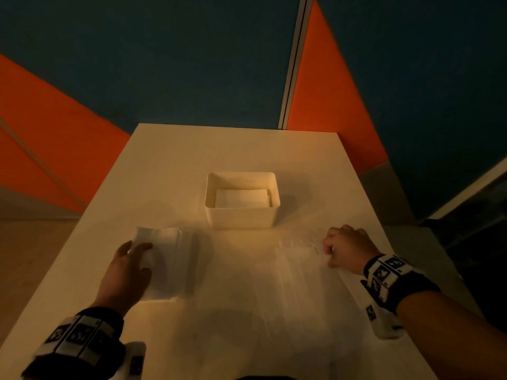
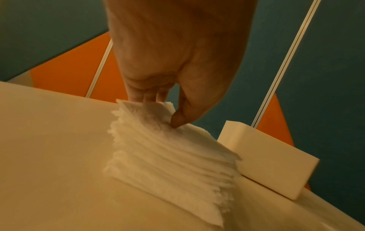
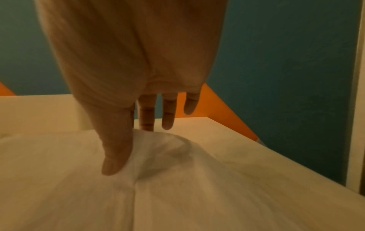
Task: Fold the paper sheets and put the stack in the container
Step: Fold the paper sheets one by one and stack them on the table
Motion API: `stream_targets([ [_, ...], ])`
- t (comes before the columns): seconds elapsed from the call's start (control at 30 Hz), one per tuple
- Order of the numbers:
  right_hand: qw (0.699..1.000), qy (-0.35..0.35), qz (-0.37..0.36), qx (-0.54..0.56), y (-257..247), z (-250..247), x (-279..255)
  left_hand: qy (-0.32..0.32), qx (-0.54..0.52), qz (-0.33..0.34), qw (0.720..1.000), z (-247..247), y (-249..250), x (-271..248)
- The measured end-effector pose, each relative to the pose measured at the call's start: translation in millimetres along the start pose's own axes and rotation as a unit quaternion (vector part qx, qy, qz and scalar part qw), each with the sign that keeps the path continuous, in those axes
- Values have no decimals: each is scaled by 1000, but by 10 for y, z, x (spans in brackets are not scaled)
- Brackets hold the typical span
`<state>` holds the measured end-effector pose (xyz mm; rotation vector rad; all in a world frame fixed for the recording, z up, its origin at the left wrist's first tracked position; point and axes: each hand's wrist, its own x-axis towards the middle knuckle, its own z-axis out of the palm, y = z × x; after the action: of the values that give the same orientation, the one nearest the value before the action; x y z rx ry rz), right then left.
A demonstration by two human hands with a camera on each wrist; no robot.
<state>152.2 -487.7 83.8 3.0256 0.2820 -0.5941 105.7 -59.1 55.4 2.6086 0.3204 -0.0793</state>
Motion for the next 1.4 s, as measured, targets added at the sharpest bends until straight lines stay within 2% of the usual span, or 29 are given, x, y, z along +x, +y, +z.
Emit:
stream_targets([
  [0.13, 998, -35, -18, 56, 34, -143, -44, 15, 19, -2, 1000, -18, 73, -1],
  [0.2, 991, -37, -32, 123, 37, -220, -55, 44, 41, 26, 998, -20, 147, -19],
  [0.27, 976, -13, -47, 213, -1, -293, -54, 64, 38, 60, 995, -27, 275, -33],
  [0.33, 945, 25, -63, 321, -107, -378, -64, 45, 16, 89, 995, -18, 439, -45],
  [0.4, 900, 61, -76, 425, -260, -462, -91, -21, -79, 102, 991, 11, 621, -54],
  [0.43, 878, 76, -78, 466, -336, -493, -104, -83, -152, 79, 982, 23, 735, -72],
  [0.5, 844, 100, -74, 522, -479, -537, -128, -219, -268, 17, 938, 57, 952, -120],
  [0.57, 808, 125, -68, 572, -605, -541, -130, -310, -309, 2, 899, 122, 1099, -144],
  [0.67, 731, 129, -32, 670, -776, -514, -122, -406, -317, 60, 855, 169, 1259, -160],
  [0.73, 684, 129, -12, 718, -858, -496, -121, -448, -337, 102, 822, 175, 1319, -153],
  [0.8, 651, 124, 11, 749, -893, -492, -129, -428, -386, 108, 810, 172, 1352, -146],
  [0.87, 639, 116, 40, 760, -896, -475, -129, -379, -466, 68, 797, 156, 1368, -124],
  [0.97, 637, 87, 33, 765, -874, -423, -140, -316, -547, 14, 775, 178, 1328, -48],
  [1.1, 656, 14, -6, 754, -834, -360, -169, -264, -587, 1, 765, 122, 1339, -10],
  [1.2, 653, 6, -11, 757, -837, -339, -180, -251, -577, 4, 777, 79, 1353, -6],
  [1.3, 627, 23, 1, 778, -842, -358, -176, -268, -555, 3, 787, 28, 1352, -3],
  [1.4, 612, 29, -8, 790, -802, -421, -201, -292, -545, 9, 786, -45, 1316, 1],
])
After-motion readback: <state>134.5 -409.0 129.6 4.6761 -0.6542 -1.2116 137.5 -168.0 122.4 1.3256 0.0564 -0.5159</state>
